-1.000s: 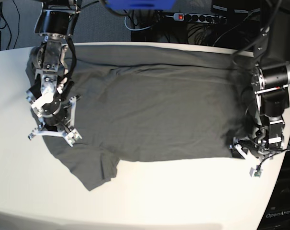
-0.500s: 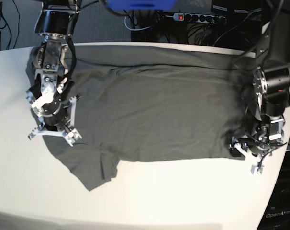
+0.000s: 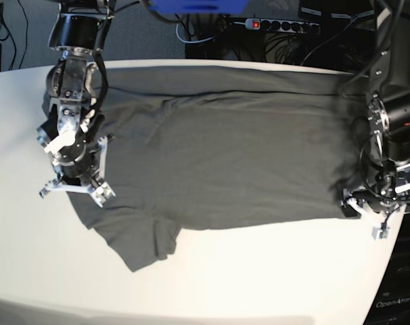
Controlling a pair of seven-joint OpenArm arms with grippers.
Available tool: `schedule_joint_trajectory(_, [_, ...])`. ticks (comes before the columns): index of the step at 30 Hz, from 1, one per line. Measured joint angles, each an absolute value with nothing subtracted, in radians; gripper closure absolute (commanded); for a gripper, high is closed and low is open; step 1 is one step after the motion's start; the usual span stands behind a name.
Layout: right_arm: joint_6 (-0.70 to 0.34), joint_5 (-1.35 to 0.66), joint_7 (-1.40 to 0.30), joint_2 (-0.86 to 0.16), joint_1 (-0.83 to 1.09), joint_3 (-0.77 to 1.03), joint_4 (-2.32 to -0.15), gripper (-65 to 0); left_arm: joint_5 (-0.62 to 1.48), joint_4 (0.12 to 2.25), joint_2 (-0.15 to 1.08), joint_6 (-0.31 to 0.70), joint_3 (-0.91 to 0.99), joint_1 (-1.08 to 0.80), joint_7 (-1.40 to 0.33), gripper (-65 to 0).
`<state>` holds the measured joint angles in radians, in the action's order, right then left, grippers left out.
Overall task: Fold the T-shirt properly
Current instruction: 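Lower both grippers onto the hem corners and pinch the fabric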
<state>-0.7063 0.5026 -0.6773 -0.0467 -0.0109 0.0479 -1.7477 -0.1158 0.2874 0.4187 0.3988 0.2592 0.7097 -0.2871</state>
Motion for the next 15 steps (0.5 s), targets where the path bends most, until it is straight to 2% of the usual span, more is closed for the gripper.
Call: schedule_joint_trajectory(15, [-0.706,0.496,-0.677,-0.044,-0.011,0.027,-1.748,-1.5,-0.099,0.288,0.348,0.389,0.197,0.717,-0.253,-49.9])
